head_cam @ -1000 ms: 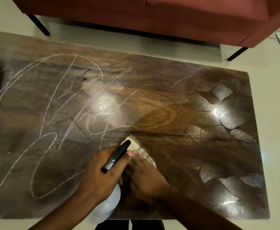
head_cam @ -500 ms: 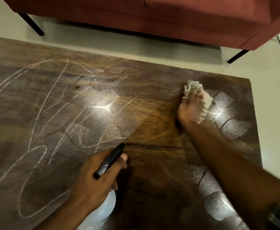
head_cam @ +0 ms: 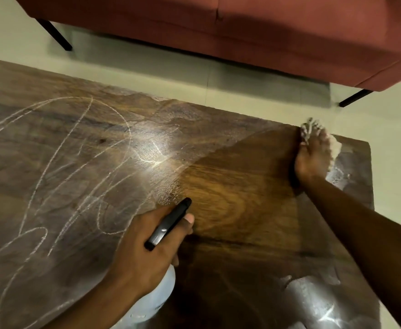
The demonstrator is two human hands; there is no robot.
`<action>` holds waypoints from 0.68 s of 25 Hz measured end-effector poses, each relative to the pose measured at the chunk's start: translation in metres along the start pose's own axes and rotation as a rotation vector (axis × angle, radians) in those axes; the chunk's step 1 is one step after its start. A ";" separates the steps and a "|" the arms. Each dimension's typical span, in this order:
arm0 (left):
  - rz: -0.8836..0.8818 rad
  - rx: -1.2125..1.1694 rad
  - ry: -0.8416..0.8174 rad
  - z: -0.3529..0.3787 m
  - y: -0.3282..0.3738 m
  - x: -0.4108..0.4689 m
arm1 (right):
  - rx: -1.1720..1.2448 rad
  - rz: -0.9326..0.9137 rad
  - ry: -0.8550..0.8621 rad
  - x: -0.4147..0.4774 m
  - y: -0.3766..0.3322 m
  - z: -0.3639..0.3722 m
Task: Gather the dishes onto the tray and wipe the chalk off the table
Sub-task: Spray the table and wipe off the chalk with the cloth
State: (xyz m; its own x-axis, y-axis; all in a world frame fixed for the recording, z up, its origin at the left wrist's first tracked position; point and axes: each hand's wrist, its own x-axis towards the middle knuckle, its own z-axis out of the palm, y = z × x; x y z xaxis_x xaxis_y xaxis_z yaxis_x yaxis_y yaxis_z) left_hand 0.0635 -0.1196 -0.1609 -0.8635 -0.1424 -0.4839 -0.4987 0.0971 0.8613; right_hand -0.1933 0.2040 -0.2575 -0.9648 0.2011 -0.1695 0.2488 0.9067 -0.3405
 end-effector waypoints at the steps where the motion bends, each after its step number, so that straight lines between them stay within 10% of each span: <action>1: 0.001 -0.010 0.009 0.001 0.001 0.004 | 0.014 0.152 0.041 0.010 -0.010 0.002; 3: -0.003 -0.030 0.016 0.004 0.005 0.010 | -0.023 0.121 0.027 -0.004 -0.047 0.021; 9: -0.002 -0.024 0.042 0.012 0.016 0.030 | -0.216 -1.259 -0.535 -0.095 -0.124 0.076; 17: -0.003 -0.007 0.195 -0.025 0.023 0.060 | 0.029 -0.230 -0.055 -0.016 -0.033 0.027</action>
State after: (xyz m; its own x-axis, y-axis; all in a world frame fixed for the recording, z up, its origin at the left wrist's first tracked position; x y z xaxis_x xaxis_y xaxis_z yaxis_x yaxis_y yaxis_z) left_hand 0.0020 -0.1507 -0.1666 -0.8305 -0.3310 -0.4481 -0.5004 0.0899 0.8611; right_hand -0.1840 0.1612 -0.2686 -0.9904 -0.0305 -0.1346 0.0266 0.9150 -0.4025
